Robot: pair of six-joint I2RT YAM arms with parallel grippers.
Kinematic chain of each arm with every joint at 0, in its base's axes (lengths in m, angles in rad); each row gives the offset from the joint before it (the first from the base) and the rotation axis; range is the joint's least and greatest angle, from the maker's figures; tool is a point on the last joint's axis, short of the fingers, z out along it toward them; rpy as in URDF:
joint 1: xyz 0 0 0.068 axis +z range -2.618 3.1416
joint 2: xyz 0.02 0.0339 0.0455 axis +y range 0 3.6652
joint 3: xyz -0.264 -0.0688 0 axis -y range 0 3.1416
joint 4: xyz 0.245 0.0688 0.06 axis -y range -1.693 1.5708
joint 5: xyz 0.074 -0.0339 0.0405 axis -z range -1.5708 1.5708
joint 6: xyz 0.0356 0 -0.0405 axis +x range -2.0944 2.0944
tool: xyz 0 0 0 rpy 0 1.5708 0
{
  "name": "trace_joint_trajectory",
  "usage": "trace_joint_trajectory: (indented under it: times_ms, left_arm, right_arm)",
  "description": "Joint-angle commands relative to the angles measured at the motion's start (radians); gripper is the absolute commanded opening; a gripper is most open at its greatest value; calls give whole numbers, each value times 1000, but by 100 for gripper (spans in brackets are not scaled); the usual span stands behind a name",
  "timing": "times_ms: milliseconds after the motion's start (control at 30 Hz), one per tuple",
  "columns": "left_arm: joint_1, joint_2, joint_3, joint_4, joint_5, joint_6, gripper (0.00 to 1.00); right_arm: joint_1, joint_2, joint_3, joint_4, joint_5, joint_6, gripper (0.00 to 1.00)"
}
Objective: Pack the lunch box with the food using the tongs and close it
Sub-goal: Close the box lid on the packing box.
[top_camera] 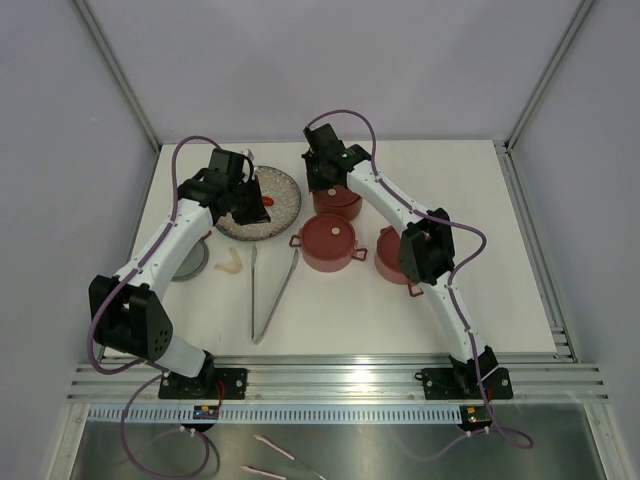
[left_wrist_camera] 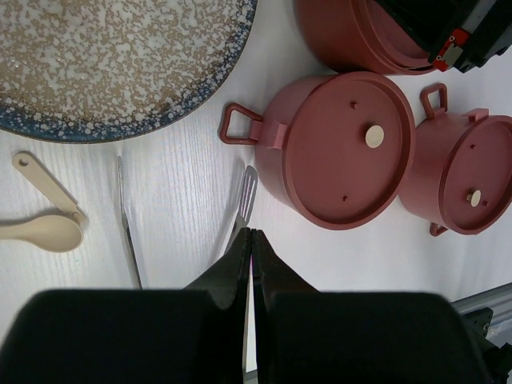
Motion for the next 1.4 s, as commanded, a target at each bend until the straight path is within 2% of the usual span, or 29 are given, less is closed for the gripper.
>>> trace_joint_trajectory:
  times_ms: [0, 167, 300, 400, 567, 667, 767, 900, 967, 1000, 1100, 1233, 1367]
  left_arm:
    - [4, -42, -5, 22, 5, -4, 0]
    - [4, -40, -11, 28, 3, -5, 0]
    - [4, -37, -17, 32, 8, -7, 0]
    - [4, -36, -21, 33, 9, -8, 0]
    - [4, -37, -23, 33, 9, -5, 0]
    - [4, -36, -23, 33, 11, -4, 0]
    - [4, -39, -28, 32, 9, -2, 0]
    - [4, -39, -32, 33, 6, 0, 0]
    - [4, -39, -34, 32, 6, 0, 0]
    - [4, -39, -34, 32, 5, 0, 0]
    - [4, -52, -43, 27, -7, 1, 0]
    - [3, -66, -51, 21, -26, 9, 0]
    - [4, -65, -57, 21, -32, 13, 0]
  right_arm:
    - [13, 5, 14, 4, 4, 8, 0]
    - [13, -1, 20, -7, -6, 14, 0]
    - [14, -14, 37, -31, -11, 15, 18]
    - [16, -44, 35, -23, 16, 9, 20]
    - [14, -56, 74, -37, 50, -2, 39]
    - [14, -51, 106, -51, 49, 3, 45]
    - [14, -67, 92, -45, 53, 11, 45]
    - [14, -131, 13, 16, 122, 23, 40]
    - [13, -133, -1, 32, 188, 35, 29]
    - [10, -124, 12, 29, 199, 38, 20]
    - [-10, -44, 107, -23, 199, 61, 4]
    - [-32, 51, 203, -80, 158, 84, 0]
    - [-36, 61, 125, -62, 127, 95, 0]
